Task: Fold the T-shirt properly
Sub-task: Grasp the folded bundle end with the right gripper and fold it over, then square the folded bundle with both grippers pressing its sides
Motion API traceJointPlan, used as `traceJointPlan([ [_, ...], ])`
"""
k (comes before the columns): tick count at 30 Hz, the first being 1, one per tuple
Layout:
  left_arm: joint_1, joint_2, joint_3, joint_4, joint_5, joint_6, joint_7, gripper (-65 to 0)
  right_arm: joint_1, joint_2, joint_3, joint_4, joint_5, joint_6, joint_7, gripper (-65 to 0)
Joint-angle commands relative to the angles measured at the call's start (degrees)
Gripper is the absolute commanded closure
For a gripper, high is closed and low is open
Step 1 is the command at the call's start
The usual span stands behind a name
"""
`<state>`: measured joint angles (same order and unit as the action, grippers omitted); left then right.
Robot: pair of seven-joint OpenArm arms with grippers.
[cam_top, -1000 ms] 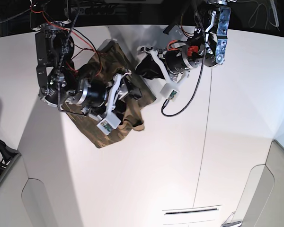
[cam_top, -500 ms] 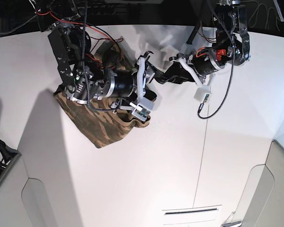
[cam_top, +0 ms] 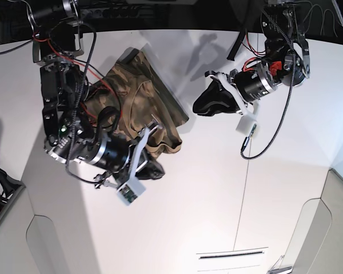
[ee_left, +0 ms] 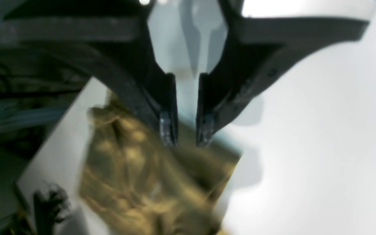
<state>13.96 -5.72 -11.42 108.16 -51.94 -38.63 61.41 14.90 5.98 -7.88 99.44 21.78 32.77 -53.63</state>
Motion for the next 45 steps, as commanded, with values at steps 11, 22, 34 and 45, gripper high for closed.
traceJointPlan([
  [11, 3.74, 0.20, 17.40, 5.14, 0.42, -1.37, -2.78, -10.4, 9.20, 0.02, 10.86, -16.15, 0.74, 0.00, 8.46, 0.0],
  [22, 0.81, 0.17, 38.49, -0.55, 27.58, 6.21, -19.52, -10.4, 11.72, -0.44, 10.38, -35.08, 1.18, 0.68, 18.27, 0.0],
  [34, -6.23, 0.13, 36.59, -12.39, 33.99, 11.52, -20.04, -10.4, 10.91, 1.86, 10.51, -40.72, 2.32, 1.16, 11.61, 0.0],
  [45, -6.54, 0.11, 20.96, -12.59, 35.04, 12.52, -20.50, -10.4, 5.18, 4.63, 10.56, -37.59, 12.28, 1.99, 6.62, 0.0],
])
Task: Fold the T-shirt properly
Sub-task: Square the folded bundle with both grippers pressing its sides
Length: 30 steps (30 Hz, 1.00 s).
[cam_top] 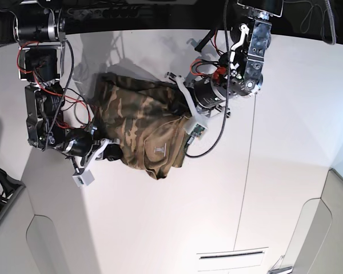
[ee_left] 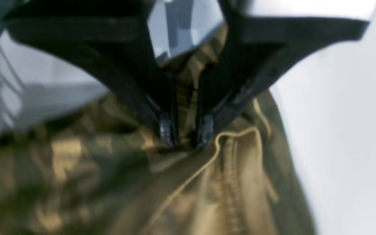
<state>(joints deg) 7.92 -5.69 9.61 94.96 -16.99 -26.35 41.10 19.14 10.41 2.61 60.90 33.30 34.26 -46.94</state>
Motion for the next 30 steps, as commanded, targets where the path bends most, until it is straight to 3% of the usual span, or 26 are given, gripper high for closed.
traceJointPlan([
  [1, -0.79, 0.09, -0.74, 0.61, 0.11, 0.22, -0.20, -10.4, -0.28, 0.20, 0.07, 1.79, 1.36, 0.52, -0.07, 0.0],
  [14, -3.96, -2.10, -1.49, 0.55, 1.84, 0.26, -0.63, -10.4, -17.31, -0.20, 0.04, 20.15, 7.28, 0.50, -3.06, 0.0],
  [21, -5.05, -2.08, -1.46, 0.55, 1.77, 0.44, -0.68, -10.4, -22.58, -3.54, 0.04, 23.67, 7.87, 0.50, -3.08, 0.0],
  [30, -6.19, -2.12, -1.49, 0.55, 1.88, 1.44, -1.03, -10.4, -22.97, -7.85, 0.04, 23.91, 8.11, 0.48, -4.72, 0.0],
])
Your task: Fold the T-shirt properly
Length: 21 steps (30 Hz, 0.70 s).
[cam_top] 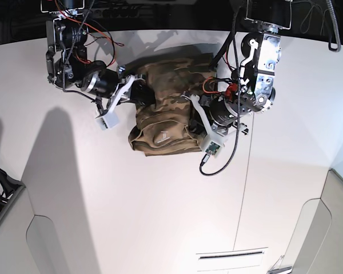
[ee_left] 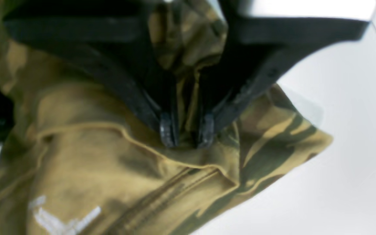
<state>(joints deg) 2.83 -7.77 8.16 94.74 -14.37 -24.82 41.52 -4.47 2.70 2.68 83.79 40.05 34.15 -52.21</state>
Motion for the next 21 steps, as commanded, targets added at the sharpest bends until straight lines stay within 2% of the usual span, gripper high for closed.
traceJointPlan([
  [1, -1.60, -0.04, -0.04, 0.76, -0.46, 0.24, -1.40, -10.4, 0.63, -0.39, -0.02, 1.03, 1.38, 0.61, 0.22, 0.0],
  [7, -3.17, -1.07, -0.04, 0.76, 0.04, 0.42, -1.22, -10.4, 0.09, -0.76, 0.00, 1.46, 1.99, 0.63, -1.84, 0.0],
  [13, -3.34, -3.76, -0.07, 1.84, 0.07, 4.74, -1.22, -10.4, 0.13, -0.48, 1.29, 4.98, 0.68, 0.61, -2.14, 0.0],
  [17, -3.15, -5.99, -0.28, 4.55, -0.46, 4.72, 1.95, -10.4, 0.13, -0.48, 4.24, 9.94, 0.72, 0.61, -5.68, 0.0],
  [21, -0.61, -8.81, -1.66, 8.24, -1.22, 5.75, 2.71, -10.4, 0.11, -0.48, 8.13, 14.64, 1.75, 0.63, -10.73, 0.0],
])
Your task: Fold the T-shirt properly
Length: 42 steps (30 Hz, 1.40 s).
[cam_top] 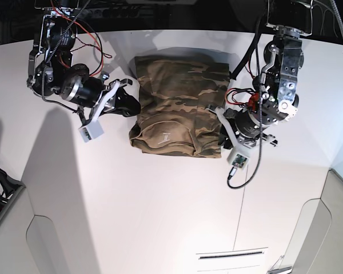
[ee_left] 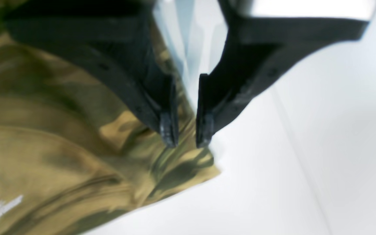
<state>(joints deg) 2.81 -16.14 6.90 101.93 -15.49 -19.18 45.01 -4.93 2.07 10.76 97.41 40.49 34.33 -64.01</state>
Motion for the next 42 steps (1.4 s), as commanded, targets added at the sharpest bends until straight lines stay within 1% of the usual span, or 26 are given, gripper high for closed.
traceJointPlan([
  [1, 0.48, -1.14, -1.07, 2.27, -0.28, 0.15, -0.35, -10.4, 0.44, 0.26, 1.03, 1.92, 2.10, 0.46, -0.33, 0.0],
  [4, 4.26, -2.51, -3.34, 6.23, -1.86, 0.09, 1.92, -10.4, -0.07, 2.36, 3.17, 2.67, 7.43, 0.44, -3.74, 0.0],
  [8, 10.73, -3.08, -7.39, 11.19, -3.17, 0.07, 3.82, -10.3, -3.52, 5.90, 4.11, 2.67, 12.31, 0.44, -4.39, 0.0],
  [10, 14.53, -3.06, -9.90, 13.38, -3.21, -0.22, 4.72, -10.4, -6.25, 7.08, 4.11, 2.67, 14.27, 0.46, -4.50, 0.0],
  [13, 20.83, -3.06, -13.70, 16.31, -4.72, -1.51, 5.40, -10.4, -10.45, 7.80, 4.11, 2.67, 16.74, 0.63, -5.53, 0.0],
  [17, 29.27, -3.04, -18.05, 18.80, -7.98, -1.64, 6.12, -10.3, -15.21, 7.80, 4.11, 2.67, 18.75, 0.61, -7.45, 0.0],
  [19, 33.38, -2.75, -19.23, 19.54, -8.00, -1.62, 6.49, -10.3, -17.51, 8.20, 4.11, 2.67, 20.17, 0.61, -9.29, 0.0],
  [22, 39.54, -2.58, -19.71, 19.56, -7.13, -1.60, 6.54, -10.3, -21.42, 10.32, 4.11, 2.67, 22.08, 0.63, -10.25, 0.0],
  [26, 46.10, -2.60, -19.71, 19.50, -4.94, -1.60, 6.49, -10.3, -25.92, 14.78, 4.11, 2.67, 21.38, 0.63, -10.78, 0.0],
  [30, 51.74, -2.62, -19.71, 18.51, -3.19, -1.68, 6.49, -10.4, -29.94, 18.45, 4.11, 2.64, 18.08, 0.61, -10.84, 0.0],
  [32, 54.12, -2.64, -19.65, 17.16, -3.15, -3.72, 6.49, -10.4, -32.09, 19.71, 4.11, 2.54, 15.74, 0.61, -10.82, 0.0],
  [34, 55.65, -2.75, -19.58, 14.58, -3.23, -5.75, 6.40, -10.4, -33.83, 20.15, 4.11, 2.23, 13.18, 0.61, -10.80, 0.0],
  [37, 56.08, -3.10, -18.78, 8.46, -5.35, -5.92, 6.10, -10.4, -35.50, 20.00, 4.02, 0.90, 9.94, 0.50, -10.78, 0.0],
  [38, 56.06, -3.08, -18.47, 6.05, -5.62, -5.92, 5.09, -10.4, -36.02, 20.00, 3.89, 0.20, 9.29, 0.42, -10.67, 0.0],
  [40, 56.04, -3.10, -17.59, 0.76, -6.38, -5.92, 1.40, -10.4, -37.03, 20.00, 3.30, -1.46, 7.65, 0.42, -10.58, 0.0],
  [42, 55.19, -3.10, -16.37, -4.83, -6.34, -5.92, -0.24, -10.4, -37.51, 19.98, 2.14, -3.45, 5.79, 0.39, -10.56, 0.0],
])
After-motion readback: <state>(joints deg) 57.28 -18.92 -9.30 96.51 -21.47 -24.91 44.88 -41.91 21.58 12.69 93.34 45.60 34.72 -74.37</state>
